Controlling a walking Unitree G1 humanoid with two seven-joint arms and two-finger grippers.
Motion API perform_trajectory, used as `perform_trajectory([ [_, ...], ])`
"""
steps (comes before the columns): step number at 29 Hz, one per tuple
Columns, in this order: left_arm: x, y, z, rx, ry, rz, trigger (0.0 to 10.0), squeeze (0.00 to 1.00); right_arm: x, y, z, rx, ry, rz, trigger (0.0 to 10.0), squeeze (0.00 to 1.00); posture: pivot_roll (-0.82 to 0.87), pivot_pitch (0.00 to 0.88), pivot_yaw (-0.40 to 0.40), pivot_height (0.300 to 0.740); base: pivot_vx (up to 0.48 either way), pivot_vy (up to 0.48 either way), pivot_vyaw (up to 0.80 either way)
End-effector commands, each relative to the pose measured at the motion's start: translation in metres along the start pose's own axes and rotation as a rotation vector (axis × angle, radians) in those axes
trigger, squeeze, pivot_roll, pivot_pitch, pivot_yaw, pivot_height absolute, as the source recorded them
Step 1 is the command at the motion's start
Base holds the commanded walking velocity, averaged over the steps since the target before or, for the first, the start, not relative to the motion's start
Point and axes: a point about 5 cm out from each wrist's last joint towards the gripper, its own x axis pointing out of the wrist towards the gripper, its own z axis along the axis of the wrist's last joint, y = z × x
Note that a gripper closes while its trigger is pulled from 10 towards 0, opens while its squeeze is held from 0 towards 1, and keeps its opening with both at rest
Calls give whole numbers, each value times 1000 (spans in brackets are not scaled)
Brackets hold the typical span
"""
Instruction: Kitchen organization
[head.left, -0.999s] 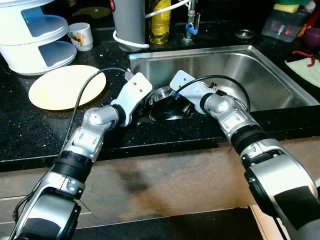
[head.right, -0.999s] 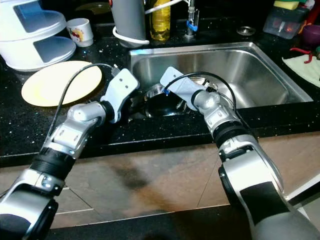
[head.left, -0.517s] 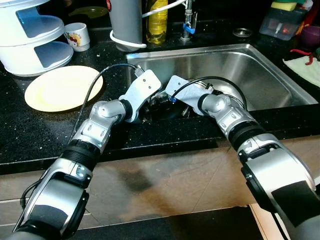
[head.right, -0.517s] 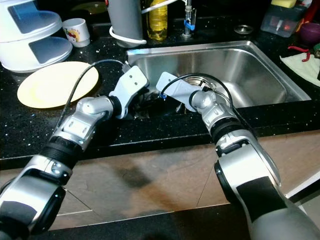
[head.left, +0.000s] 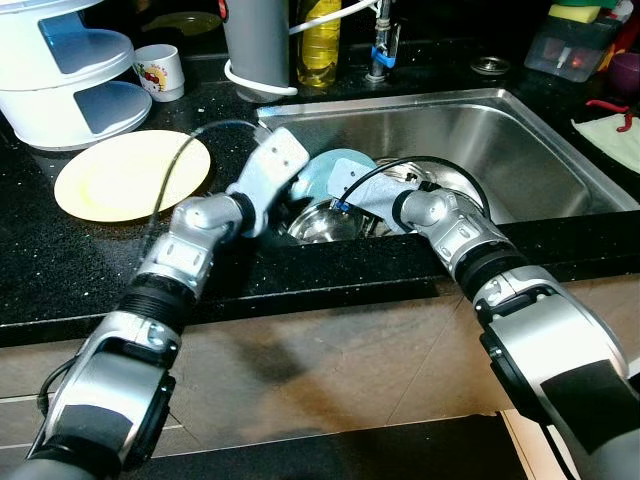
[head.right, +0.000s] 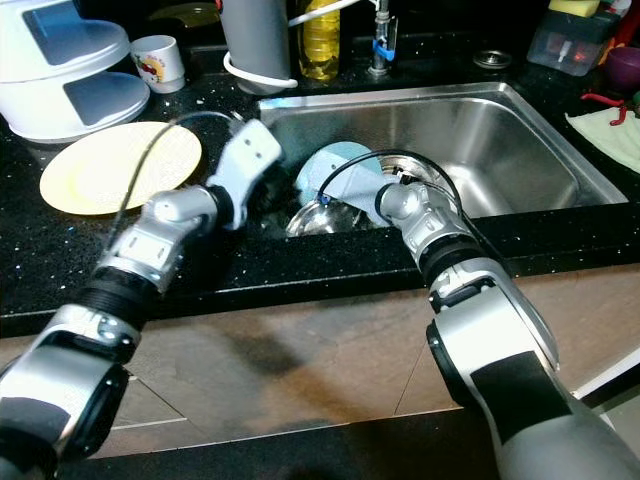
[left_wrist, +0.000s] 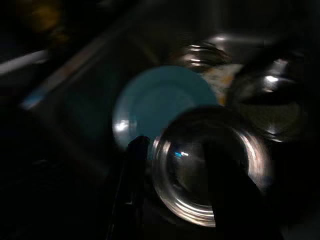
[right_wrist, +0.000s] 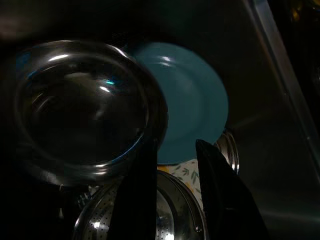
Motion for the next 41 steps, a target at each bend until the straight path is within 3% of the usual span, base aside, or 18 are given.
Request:
perform_trajectory([
  [1,-13,24,0,-74,18,135,10000,0,1,6,-6,66,-1,3,10000,0,-28,244,33,740,0,0,0],
  [3,-28,52,8,-143,17,309,10000,0,-1,-3,-3,123,-31,-69,10000,0,-28,244,33,740,0,0,0],
  [5,-35,62,11,-169,18,374,10000,0,-2,-8,-1,141,-44,-103,10000,0,-28,244,33,740,0,0,0],
  [8,-92,123,20,-297,97,711,10000,0,-12,-38,18,478,-258,-329,10000,0,-8,235,20,740,0,0,0],
  [12,-127,143,23,-368,163,807,10000,0,-13,-36,34,678,-444,-337,10000,0,20,236,7,740,0,0,0],
  [13,-135,146,24,-387,158,823,10000,588,-12,-32,37,723,-481,-326,10000,0,35,243,-2,740,0,0,0],
  [14,-135,146,24,-387,158,823,10000,588,-12,-32,37,723,-481,-326,10000,0,35,243,-2,740,0,0,0],
  [15,-147,151,24,-425,139,859,10000,1000,-11,-24,44,776,-539,-298,10000,0,38,241,-3,740,0,0,0],
  [18,-162,159,14,-481,156,938,10000,1000,-10,-9,58,787,-620,-234,10000,0,41,240,-6,740,0,0,0],
  [21,-176,163,-6,-507,252,1024,10000,1000,-15,7,70,822,-734,-216,10000,0,43,235,-10,740,0,0,0],
  [23,-174,159,-18,-565,291,1027,10000,1000,-16,18,72,835,-757,-190,10000,0,44,241,-9,740,0,0,0],
  [28,-174,156,-37,-536,389,1090,10000,1000,-18,29,73,831,-772,-168,10000,0,37,240,-4,740,0,0,0],
  [29,-175,155,-42,-564,391,1094,10000,847,-20,31,72,850,-778,-170,10000,0,35,240,0,740,0,0,0],
  [30,-176,155,-45,-584,389,1094,10000,847,-21,32,71,864,-782,-171,10000,0,35,240,0,740,0,0,0],
  [31,-176,154,-50,-637,382,1097,10000,0,-23,33,69,875,-783,-175,10000,0,35,234,2,740,0,0,0],
  [34,-173,149,-64,-726,375,1072,10000,0,-28,39,64,897,-783,-184,10000,0,32,234,6,740,0,0,0],
  [40,-166,146,-71,-763,369,1043,10000,0,-35,42,62,906,-782,-194,10000,0,29,235,10,740,0,0,0],
  [41,-153,138,-74,-821,358,1004,10000,0,-40,40,60,949,-786,-238,10000,0,27,234,22,740,0,0,0],
])
